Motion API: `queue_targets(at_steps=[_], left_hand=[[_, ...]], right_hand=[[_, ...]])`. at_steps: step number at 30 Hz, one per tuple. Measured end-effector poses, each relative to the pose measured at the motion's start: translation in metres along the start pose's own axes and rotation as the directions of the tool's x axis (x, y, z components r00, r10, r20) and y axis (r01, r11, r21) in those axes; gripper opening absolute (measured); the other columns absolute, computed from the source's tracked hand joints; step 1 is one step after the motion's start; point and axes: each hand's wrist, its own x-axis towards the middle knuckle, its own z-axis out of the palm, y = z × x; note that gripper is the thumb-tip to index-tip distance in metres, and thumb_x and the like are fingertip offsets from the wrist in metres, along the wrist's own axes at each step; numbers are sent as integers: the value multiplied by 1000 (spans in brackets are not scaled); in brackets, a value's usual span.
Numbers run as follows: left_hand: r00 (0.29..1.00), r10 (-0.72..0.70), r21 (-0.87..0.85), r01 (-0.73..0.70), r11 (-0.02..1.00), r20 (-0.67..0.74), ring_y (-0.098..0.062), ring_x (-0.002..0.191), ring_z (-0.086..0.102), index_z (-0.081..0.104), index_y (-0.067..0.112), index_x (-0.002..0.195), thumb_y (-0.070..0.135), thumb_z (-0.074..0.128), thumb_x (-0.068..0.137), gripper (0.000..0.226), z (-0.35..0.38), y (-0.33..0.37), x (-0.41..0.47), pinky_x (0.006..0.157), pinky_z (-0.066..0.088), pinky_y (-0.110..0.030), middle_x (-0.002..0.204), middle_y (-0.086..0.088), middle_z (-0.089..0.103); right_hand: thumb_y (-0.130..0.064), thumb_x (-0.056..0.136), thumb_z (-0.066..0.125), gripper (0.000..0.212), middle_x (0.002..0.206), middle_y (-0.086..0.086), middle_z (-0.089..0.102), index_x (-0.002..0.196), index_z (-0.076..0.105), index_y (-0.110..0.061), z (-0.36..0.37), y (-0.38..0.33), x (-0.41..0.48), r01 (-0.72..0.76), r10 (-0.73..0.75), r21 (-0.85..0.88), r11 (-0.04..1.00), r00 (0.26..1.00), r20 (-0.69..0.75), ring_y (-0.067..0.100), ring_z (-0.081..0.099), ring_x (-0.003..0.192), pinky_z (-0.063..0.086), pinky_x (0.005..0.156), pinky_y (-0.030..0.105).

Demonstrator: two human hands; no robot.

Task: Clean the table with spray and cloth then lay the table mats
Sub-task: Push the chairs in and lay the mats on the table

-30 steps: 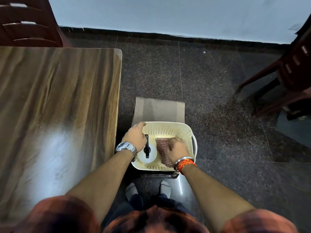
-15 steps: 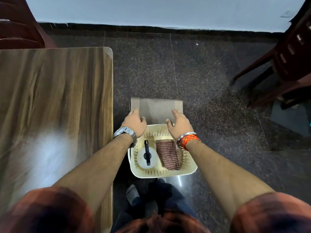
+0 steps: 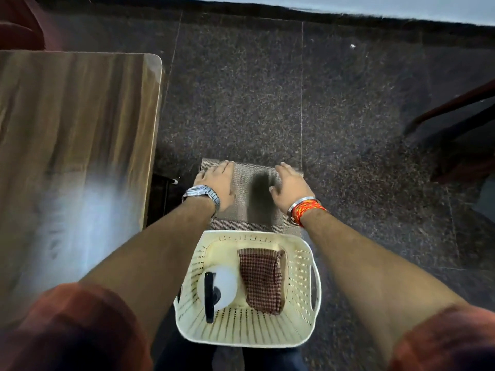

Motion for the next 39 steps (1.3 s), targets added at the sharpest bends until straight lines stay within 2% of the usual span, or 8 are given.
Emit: queue_targets(at_steps=[5, 12, 17, 21, 24, 27, 32, 39], left_hand=[[997, 1, 62, -6, 998, 74, -27, 154, 15, 4, 18, 161, 39, 61, 95, 90, 20, -1, 42, 124, 14, -52, 170, 1, 6], [990, -52, 144, 32, 989, 134, -30, 156, -4, -5, 21, 161, 26, 62, 96, 94, 29, -4, 72, 122, 1, -57, 171, 4, -6], [998, -49, 181, 43, 983, 28, -27, 149, 26, 14, 18, 159, 17, 67, 91, 86, 34, -4, 83, 119, 8, -64, 162, 1, 26], [998, -26, 197, 36, 980, -53, -28, 132, 43, 41, 18, 142, 31, 72, 88, 64, 27, 0, 79, 118, 19, -59, 139, -6, 44], [999, 23, 195, -17, 981, -29, -29, 120, 54, 56, 20, 129, 33, 71, 89, 44, 23, 1, 64, 102, 39, -47, 127, -7, 50], [999, 36, 121, -38, 992, 17, -31, 116, 59, 62, 23, 126, 25, 67, 93, 33, 15, 1, 41, 89, 50, -42, 125, -8, 56], [994, 74, 19, -76, 997, 85, -33, 116, 64, 60, 26, 134, 30, 66, 94, 40, -27, -3, -9, 90, 51, -38, 129, -8, 65], [993, -28, -100, 17, 995, -111, -36, 102, 67, 67, 24, 112, 21, 63, 91, 22, -133, -32, -132, 84, 56, -40, 110, -9, 69]], right_hand=[[-22, 87, 63, 69, 158, 7, 18, 146, 29, -14, 21, 16, 42, 24, -2, -150, 988, 989, 149, 28, 21, 143, 26, 115, 39], [-14, 83, 64, 86, 159, 3, 11, 150, 12, -24, 43, 22, 64, 48, 19, -295, 954, 975, 219, 26, 9, 146, 18, 115, 44], [-10, 70, 75, 97, 150, 5, 30, 148, 17, -21, 56, 34, 71, 62, -12, -348, 935, 990, 142, 27, 27, 140, 22, 113, 42], [-11, 71, 69, 65, 126, 8, 45, 130, 44, -18, 53, 29, 65, 79, -99, -444, 892, 995, -21, 31, 41, 118, 33, 103, 44], [-19, 75, 65, 41, 120, 9, 47, 115, 59, -17, 39, 15, 57, 61, -43, -421, 905, 998, 52, 30, 40, 116, 36, 99, 43], [-24, 75, 66, 38, 119, 7, 46, 112, 64, -15, 18, -4, 45, 90, -32, -413, 906, 989, 145, 28, 39, 118, 44, 92, 41], [-22, 76, 60, 36, 117, 5, 60, 112, 63, -23, -28, -32, 23, 110, -12, -408, 906, 972, 236, 30, 58, 110, 51, 90, 42], [-13, 81, 55, 25, 106, 7, 64, 97, 65, -30, -127, -158, -30, 277, -232, -441, 854, 960, 154, 33, 62, 97, 43, 74, 35]])
